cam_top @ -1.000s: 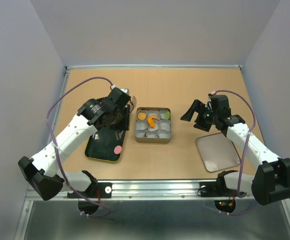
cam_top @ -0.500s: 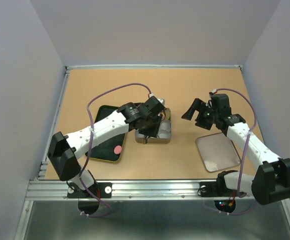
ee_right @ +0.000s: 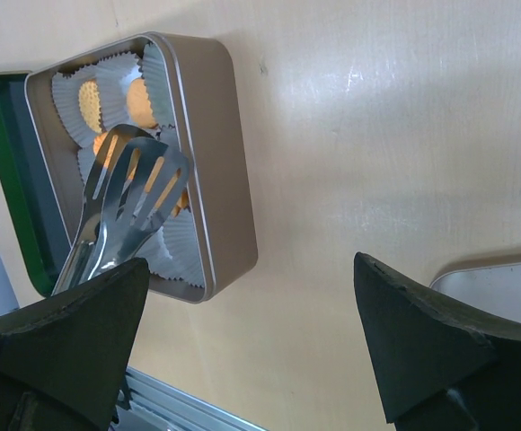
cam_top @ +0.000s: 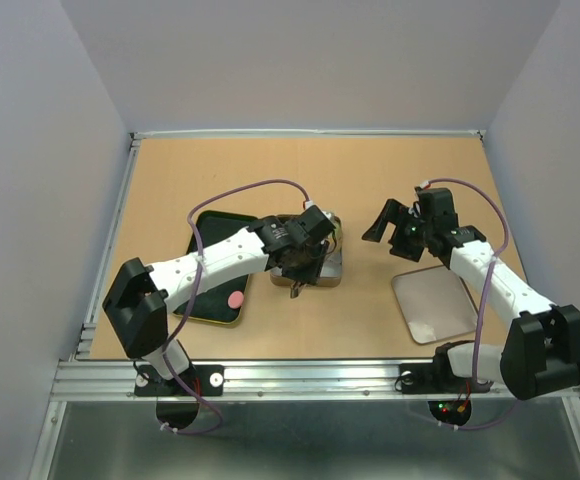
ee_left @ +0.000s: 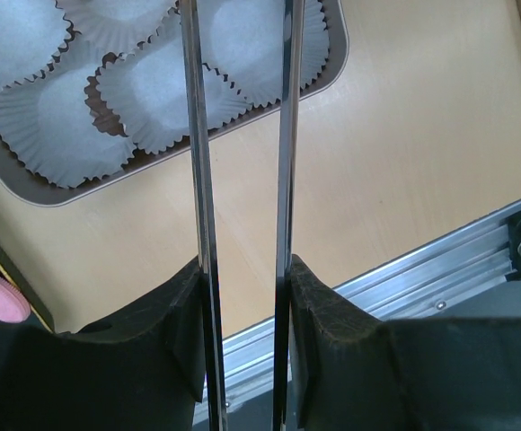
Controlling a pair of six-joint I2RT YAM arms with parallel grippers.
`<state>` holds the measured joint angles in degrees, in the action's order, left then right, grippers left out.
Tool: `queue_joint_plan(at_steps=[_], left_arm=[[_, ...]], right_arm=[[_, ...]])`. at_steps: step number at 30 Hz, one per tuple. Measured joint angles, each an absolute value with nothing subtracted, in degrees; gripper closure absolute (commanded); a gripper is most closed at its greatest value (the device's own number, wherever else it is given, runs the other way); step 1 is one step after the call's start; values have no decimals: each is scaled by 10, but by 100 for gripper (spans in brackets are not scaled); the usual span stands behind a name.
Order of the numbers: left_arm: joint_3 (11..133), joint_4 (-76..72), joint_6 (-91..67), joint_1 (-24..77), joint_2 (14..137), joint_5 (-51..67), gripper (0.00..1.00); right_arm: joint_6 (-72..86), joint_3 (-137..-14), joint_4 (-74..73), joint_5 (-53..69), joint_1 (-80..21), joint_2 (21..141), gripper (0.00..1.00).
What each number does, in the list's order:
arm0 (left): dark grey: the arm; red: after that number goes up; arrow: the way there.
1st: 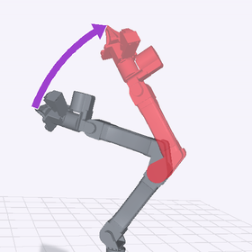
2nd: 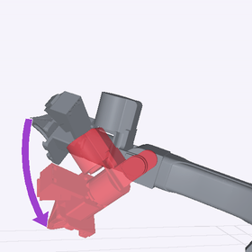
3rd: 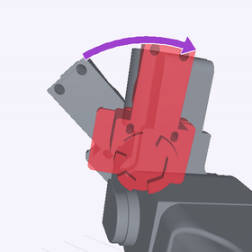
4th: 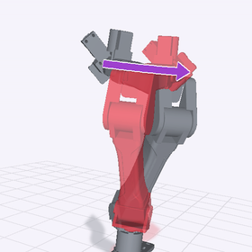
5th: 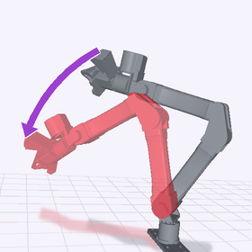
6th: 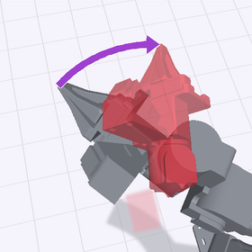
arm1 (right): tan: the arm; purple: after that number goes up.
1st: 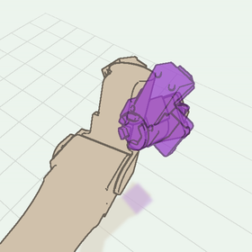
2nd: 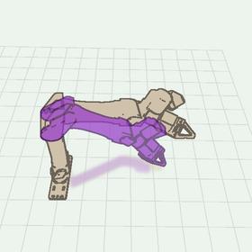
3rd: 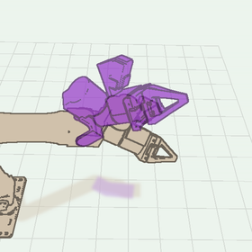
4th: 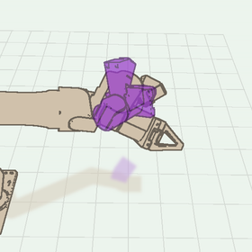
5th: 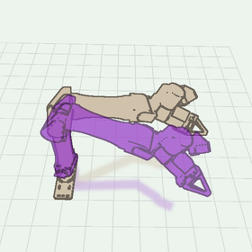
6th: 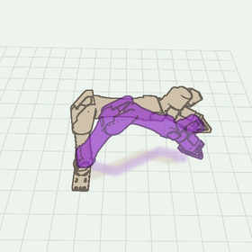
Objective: Pack the cookies
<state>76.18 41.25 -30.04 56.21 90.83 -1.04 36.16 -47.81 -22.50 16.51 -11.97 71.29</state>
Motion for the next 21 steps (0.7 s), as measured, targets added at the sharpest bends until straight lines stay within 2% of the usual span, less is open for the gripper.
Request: queue_joint_plan(at_steps=[8,16,21], left_arm=[[737,384,-305,562,910,-9,60],[729,375,-306,562,910,-9,46],[727,373,-308,562,910,-11,46]], right_arm=[[362,-478,-225,165,-120,714,0],[362,-478,-225,166,-120,714,0],[362,-478,-225,168,-120,716,0]])
